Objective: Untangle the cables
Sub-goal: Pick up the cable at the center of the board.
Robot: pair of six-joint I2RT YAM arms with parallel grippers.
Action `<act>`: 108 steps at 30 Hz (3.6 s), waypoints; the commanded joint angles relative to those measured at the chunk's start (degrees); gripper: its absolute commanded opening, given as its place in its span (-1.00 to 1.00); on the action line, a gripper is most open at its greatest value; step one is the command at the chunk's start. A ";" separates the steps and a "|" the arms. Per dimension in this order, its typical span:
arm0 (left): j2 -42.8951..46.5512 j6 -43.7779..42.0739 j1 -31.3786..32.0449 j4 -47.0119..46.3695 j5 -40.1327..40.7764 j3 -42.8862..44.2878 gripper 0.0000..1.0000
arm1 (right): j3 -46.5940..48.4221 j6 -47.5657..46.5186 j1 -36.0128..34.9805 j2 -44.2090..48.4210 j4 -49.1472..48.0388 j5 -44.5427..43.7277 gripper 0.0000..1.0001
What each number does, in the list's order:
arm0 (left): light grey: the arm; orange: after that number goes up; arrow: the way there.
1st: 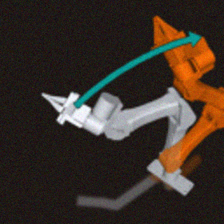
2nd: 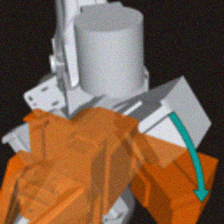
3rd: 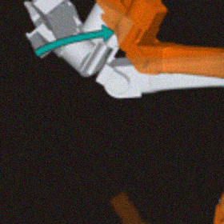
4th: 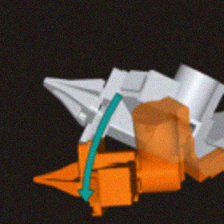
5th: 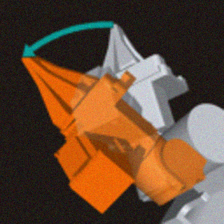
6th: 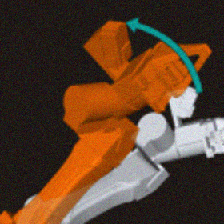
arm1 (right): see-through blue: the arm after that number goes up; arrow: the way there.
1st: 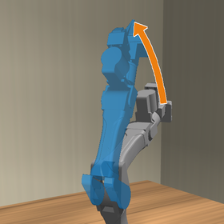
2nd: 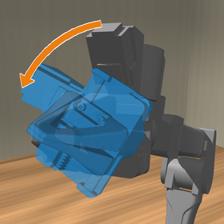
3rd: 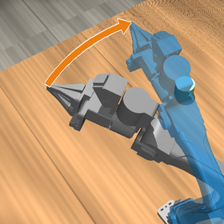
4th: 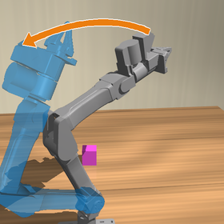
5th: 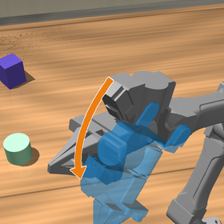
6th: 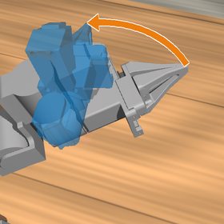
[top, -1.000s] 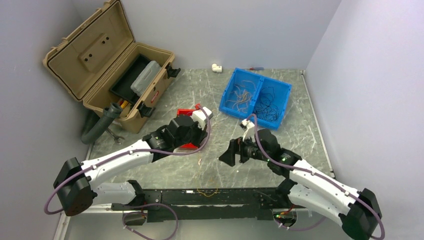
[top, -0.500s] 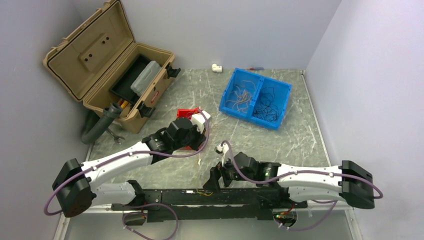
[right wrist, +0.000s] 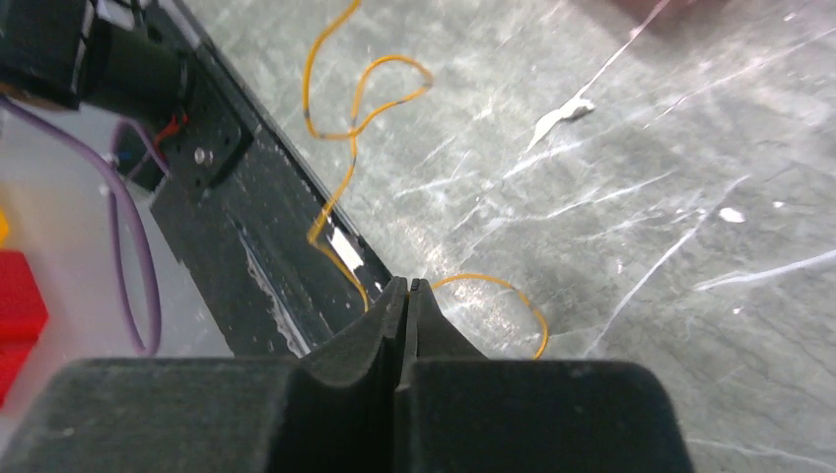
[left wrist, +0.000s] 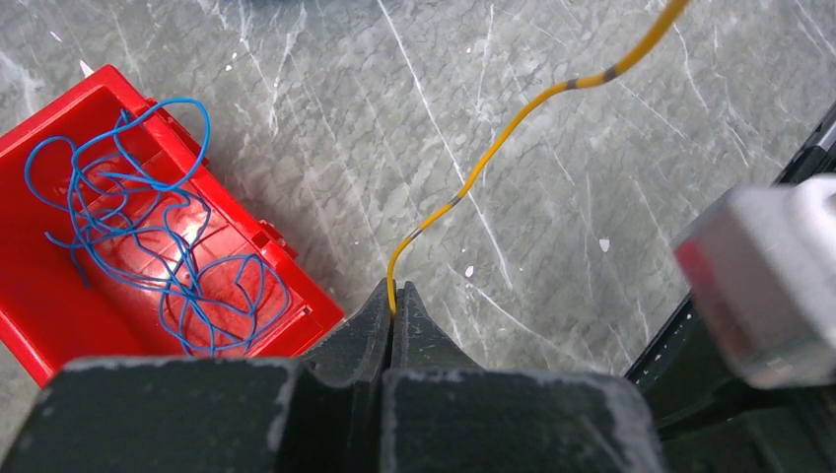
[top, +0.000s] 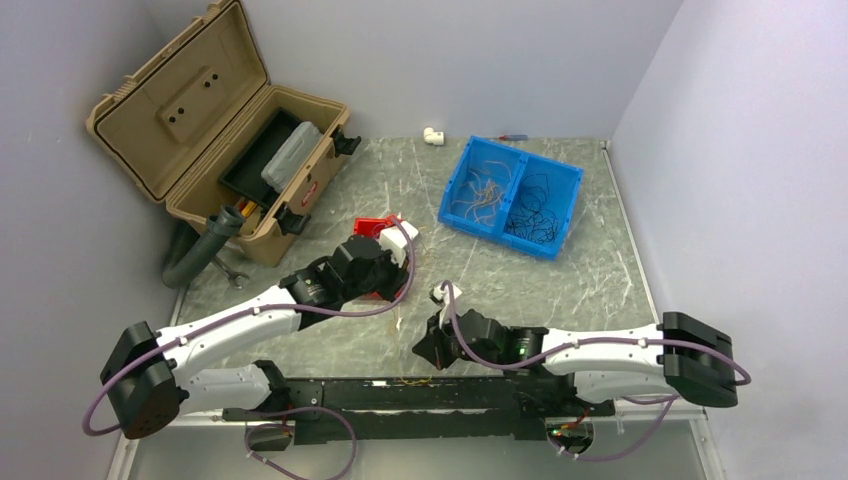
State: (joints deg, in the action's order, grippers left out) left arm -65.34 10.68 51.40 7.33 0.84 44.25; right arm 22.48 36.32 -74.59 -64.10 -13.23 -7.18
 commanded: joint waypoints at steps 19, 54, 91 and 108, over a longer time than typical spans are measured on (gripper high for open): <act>-15.34 5.06 -0.66 0.02 -10.33 8.64 -1.00 | 10.29 9.03 10.90 17.31 31.06 -29.52 -1.00; 2.04 6.55 -9.17 22.01 -11.36 8.56 0.79 | 26.78 -5.56 27.15 -8.18 20.27 -0.82 -1.00; 20.26 6.26 -13.67 21.06 -3.32 -0.25 0.80 | 43.77 -6.05 35.25 -33.69 9.13 7.49 -1.00; 20.21 4.87 -13.69 21.52 -3.32 -0.38 0.81 | 40.44 -7.76 36.93 -19.41 18.68 8.94 0.47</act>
State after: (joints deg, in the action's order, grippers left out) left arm -45.95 16.62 38.04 29.45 -3.11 43.53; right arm 63.99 29.26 -38.94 -90.24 2.44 1.65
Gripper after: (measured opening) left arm 0.903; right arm 0.609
